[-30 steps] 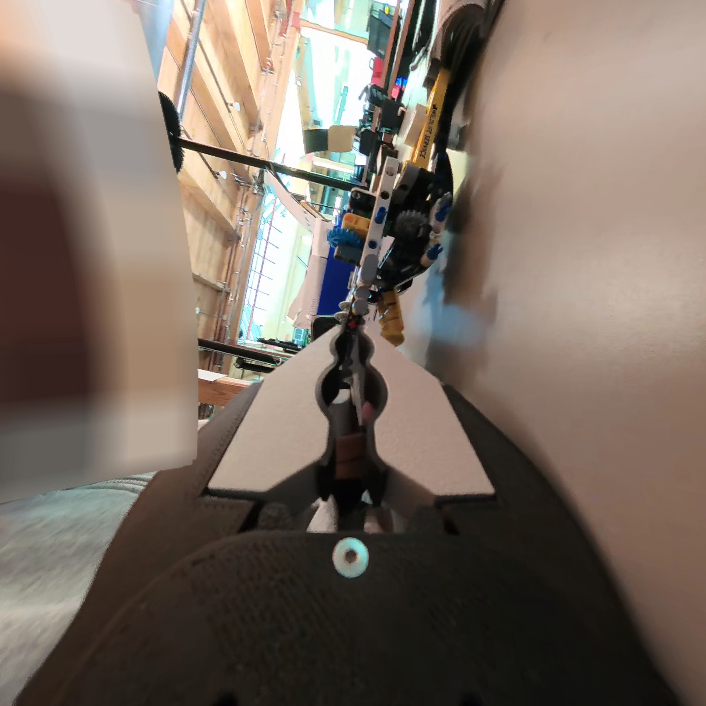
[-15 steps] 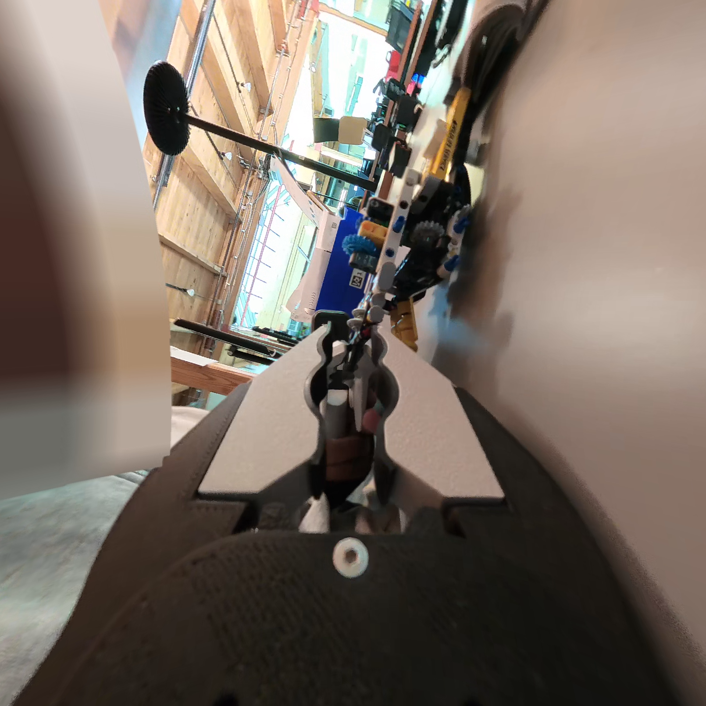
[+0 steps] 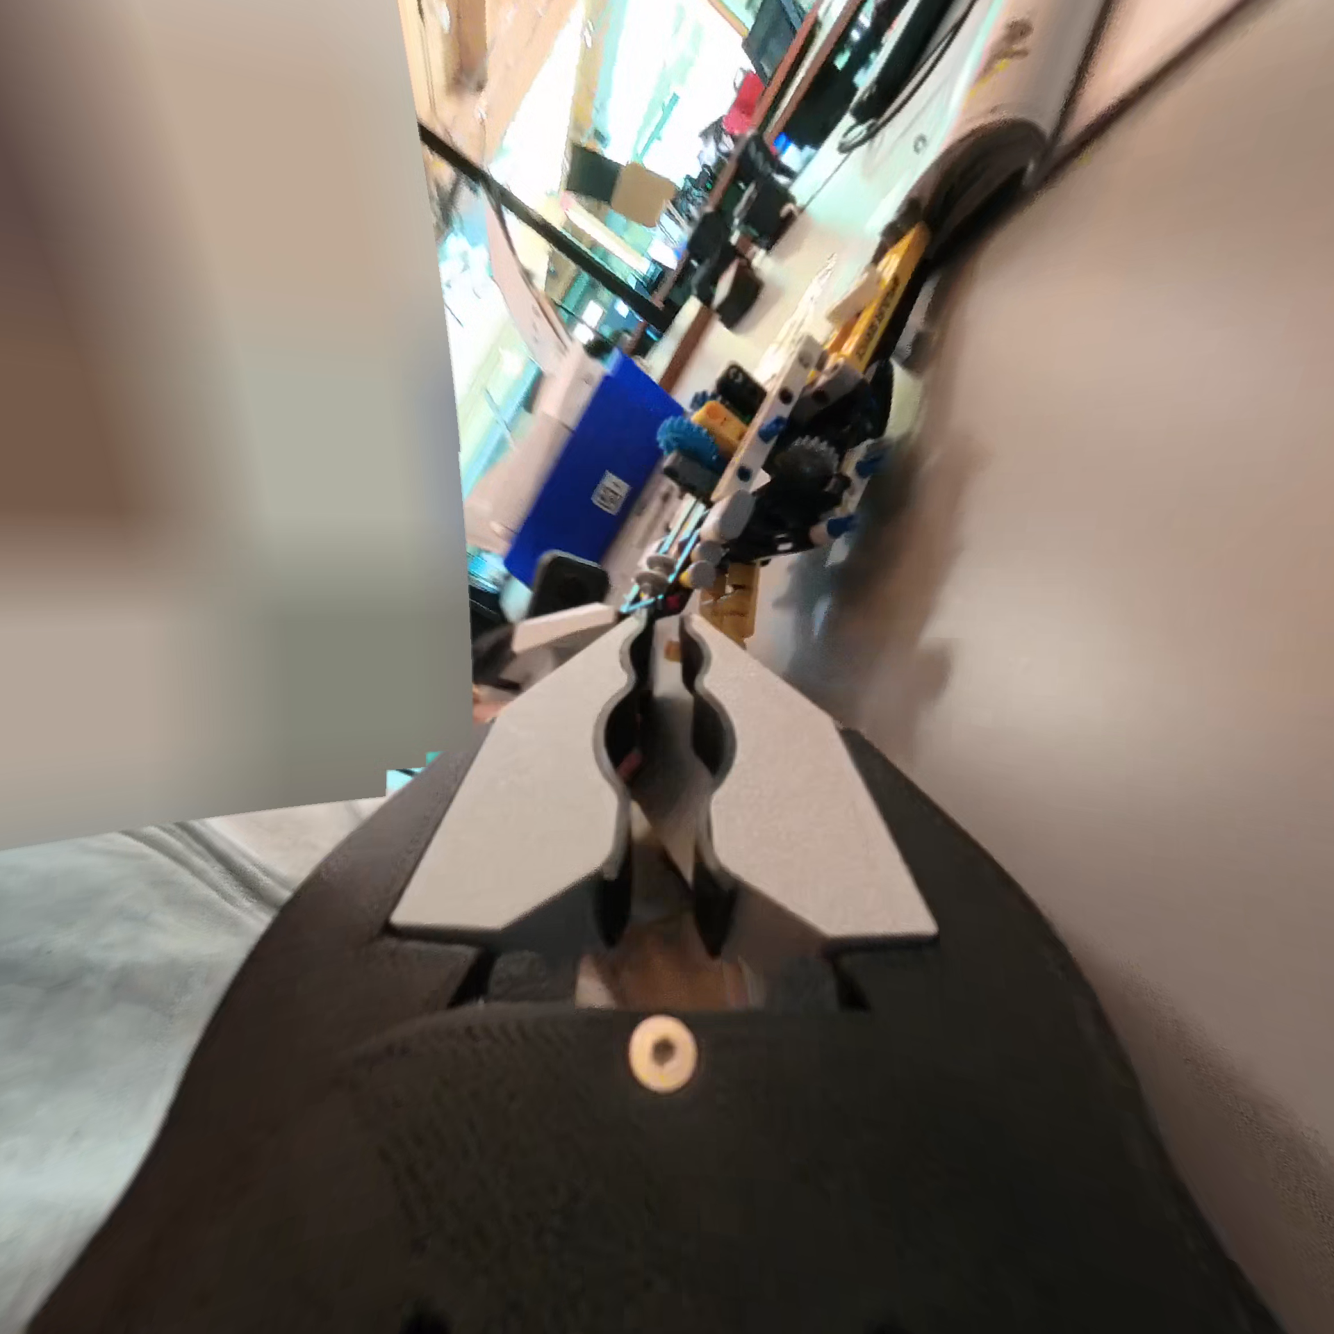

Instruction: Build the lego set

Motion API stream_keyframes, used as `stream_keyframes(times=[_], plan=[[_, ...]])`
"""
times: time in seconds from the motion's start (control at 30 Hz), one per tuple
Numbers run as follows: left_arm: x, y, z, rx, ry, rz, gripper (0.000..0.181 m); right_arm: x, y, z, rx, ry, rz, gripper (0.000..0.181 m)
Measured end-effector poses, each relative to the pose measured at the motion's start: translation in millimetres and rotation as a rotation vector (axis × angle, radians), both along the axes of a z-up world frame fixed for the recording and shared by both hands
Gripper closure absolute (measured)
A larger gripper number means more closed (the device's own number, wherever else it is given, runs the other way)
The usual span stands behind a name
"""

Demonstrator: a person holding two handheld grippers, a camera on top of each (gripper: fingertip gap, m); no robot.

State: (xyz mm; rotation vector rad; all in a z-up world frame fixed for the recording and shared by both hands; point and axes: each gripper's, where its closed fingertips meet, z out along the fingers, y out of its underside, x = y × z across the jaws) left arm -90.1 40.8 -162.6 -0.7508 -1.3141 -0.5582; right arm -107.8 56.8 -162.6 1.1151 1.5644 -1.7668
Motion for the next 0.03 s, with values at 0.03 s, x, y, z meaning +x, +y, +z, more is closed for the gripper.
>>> stream_keyframes(times=[0.03], plan=[[-0.1, 0.1, -0.1, -0.001, 0.0, 0.002, 0.176, 0.7, -1.4, -0.6, 0.065, 0.07, 0.001, 0.17]])
